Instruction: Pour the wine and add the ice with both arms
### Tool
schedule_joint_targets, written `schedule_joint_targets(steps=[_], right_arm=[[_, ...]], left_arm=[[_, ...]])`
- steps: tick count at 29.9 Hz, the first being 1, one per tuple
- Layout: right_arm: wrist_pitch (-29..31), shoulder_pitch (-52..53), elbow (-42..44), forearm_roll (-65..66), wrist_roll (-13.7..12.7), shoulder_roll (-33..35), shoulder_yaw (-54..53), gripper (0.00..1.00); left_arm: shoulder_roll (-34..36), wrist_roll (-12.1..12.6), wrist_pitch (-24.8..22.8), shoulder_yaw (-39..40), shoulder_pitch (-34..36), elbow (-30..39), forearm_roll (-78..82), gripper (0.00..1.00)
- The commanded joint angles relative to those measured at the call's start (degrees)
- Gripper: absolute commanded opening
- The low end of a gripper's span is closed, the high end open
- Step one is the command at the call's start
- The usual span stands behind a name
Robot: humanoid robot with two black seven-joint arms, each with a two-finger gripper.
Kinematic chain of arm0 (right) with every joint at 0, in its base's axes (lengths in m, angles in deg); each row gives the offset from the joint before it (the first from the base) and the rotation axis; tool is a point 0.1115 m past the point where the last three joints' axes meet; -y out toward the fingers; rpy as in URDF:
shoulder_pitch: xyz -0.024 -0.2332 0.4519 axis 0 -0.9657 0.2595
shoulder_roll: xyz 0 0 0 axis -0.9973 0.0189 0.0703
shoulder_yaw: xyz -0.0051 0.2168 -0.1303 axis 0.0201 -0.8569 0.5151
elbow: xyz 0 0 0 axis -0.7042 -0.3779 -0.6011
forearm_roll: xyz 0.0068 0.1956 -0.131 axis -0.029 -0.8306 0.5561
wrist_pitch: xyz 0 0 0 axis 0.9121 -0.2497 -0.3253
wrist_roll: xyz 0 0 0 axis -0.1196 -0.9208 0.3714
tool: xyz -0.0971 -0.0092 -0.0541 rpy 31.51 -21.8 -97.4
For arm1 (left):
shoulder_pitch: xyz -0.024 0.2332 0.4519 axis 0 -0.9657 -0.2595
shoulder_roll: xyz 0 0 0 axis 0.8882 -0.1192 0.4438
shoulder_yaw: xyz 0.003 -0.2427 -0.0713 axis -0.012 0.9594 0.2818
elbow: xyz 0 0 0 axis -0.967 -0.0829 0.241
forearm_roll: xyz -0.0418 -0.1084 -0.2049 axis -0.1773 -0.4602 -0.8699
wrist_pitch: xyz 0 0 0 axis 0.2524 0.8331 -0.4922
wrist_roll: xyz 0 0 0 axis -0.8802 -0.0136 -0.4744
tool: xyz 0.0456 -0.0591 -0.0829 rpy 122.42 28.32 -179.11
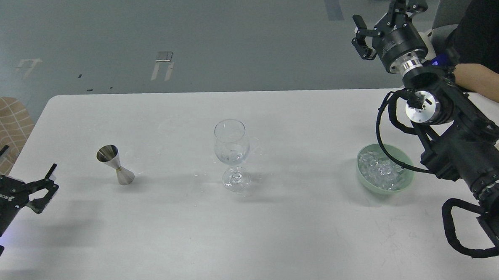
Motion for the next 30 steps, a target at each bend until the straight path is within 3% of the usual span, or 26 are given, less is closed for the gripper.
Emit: schedule_joint_targets(steps=[1, 6, 12, 14, 19, 25, 30], right_arm=[[-0.27, -0.16, -4.35, 2.73, 0.04, 4.97, 7.67, 1.0], [-1.15, -0.78, -10.86, 8.52, 0.04, 12.43, 13.3, 1.0], [-2.82, -3.15, -23.06, 17.13, 0.12, 23.86, 18.67, 1.0], [-3.08, -4.72, -27.98, 21.25, 0.12, 28.33, 19.21, 1.0], [-4.13, -11.48, -40.02, 34.96, 0.65, 39.94, 19.3, 1.0], [-9.49, -19.49, -47.87, 45.26, 1.0, 47.7, 19.38, 1.0], [-17.39, -27.83, -49.02, 66.41, 1.0, 48.67, 19.38, 1.0]], left_arm=[[7.26, 0.0, -0.09, -0.01, 7.26, -3.86, 0.21, 0.98], [12.54, 0.0, -0.09, -1.06, 17.72, -9.22, 6.33, 0.98], [12.11, -0.06, -0.09, -8.69, 30.03, -11.6, 21.55, 0.98], [11.94, -2.94, -0.09, -12.03, 32.67, -11.52, 23.15, 0.98], [11.24, -6.38, -0.09, -19.42, 38.13, -11.43, 22.89, 0.98], [5.79, -6.56, 0.05, -21.36, 40.6, -10.99, 23.24, 0.98], [2.8, -6.82, 0.22, -24.44, 41.56, -10.64, 23.24, 0.98]])
